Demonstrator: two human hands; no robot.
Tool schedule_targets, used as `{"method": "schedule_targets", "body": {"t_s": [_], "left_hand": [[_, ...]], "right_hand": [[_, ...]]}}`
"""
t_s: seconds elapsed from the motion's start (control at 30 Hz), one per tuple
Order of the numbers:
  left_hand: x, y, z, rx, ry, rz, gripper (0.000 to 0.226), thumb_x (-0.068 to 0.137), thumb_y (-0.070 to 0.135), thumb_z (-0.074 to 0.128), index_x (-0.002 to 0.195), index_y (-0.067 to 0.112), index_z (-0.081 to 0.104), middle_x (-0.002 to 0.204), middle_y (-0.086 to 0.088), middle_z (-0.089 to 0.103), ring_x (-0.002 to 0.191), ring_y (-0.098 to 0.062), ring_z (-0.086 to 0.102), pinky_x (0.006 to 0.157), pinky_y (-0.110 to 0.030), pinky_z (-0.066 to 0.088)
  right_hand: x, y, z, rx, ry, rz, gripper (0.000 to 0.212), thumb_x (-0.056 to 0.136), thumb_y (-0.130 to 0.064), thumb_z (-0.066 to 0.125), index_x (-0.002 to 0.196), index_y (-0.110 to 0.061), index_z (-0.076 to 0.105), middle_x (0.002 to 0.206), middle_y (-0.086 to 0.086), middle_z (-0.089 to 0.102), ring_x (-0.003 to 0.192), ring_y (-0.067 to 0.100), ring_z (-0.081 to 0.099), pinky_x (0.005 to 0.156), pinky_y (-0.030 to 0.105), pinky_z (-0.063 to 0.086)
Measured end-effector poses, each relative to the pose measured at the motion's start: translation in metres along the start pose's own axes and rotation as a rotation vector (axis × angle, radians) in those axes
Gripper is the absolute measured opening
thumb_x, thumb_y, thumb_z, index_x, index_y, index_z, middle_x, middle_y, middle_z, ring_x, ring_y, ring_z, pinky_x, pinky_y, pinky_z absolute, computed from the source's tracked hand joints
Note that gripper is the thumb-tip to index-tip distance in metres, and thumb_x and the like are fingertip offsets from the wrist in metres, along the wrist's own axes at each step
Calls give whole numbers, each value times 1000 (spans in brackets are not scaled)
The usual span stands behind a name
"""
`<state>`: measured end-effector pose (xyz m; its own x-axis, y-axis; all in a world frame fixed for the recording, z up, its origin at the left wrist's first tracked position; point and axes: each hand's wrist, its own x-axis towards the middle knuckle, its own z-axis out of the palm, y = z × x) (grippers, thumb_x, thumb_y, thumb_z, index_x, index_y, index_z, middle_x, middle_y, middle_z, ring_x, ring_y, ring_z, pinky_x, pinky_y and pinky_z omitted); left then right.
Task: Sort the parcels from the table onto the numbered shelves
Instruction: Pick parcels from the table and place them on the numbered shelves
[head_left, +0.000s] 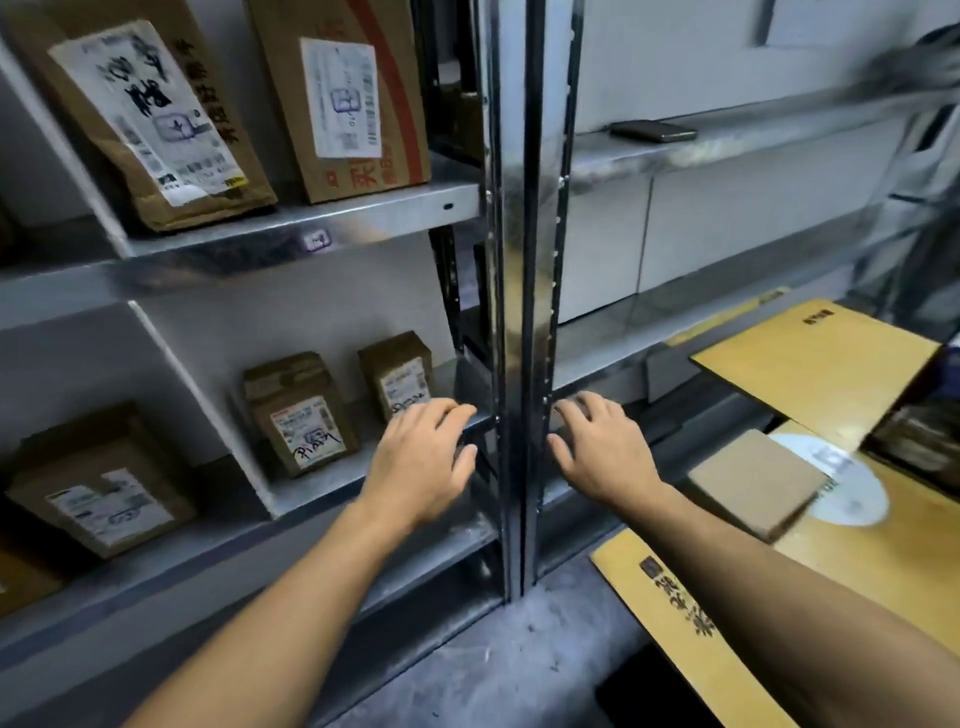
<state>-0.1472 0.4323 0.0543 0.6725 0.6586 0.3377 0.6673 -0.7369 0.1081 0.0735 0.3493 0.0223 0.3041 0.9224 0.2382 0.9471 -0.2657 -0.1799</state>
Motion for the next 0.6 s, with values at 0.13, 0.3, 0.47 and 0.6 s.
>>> {"method": "schedule_targets", "body": {"t_s": [0.13,0.3,0.47,0.6], "left_hand": [[14,46,47,-84,-128,77,47,95,38,49,139,22,46,135,2,49,123,-23,45,101,-38,37],[43,117,101,-157,-266,181,48,97,41,45,143,25,40,138,5,44,124,-20,42,104,-34,33],[86,180,154,-189,-387,241,49,97,42,43,144,26,38,141,4,42,124,-23,42,105,-37,34],[120,219,195,-190,-468,260,47,98,41,42,143,27,37,140,3,42,125,-24,42,103,-40,36]], "right_hand": [[-41,57,13,-51,-112,173,52,100,-49,42,146,-25,39,150,7,41,137,30,39,107,43,40],[-84,135,28,-25,-237,411,51,100,-49,41,145,-26,37,146,7,42,133,30,40,107,44,40],[-97,200,39,79,-270,601,43,101,-46,43,139,-27,40,143,8,44,128,32,44,101,43,44],[-92,240,56,250,-249,739,46,102,-47,39,145,-32,32,144,11,41,126,35,46,101,44,44]]}}
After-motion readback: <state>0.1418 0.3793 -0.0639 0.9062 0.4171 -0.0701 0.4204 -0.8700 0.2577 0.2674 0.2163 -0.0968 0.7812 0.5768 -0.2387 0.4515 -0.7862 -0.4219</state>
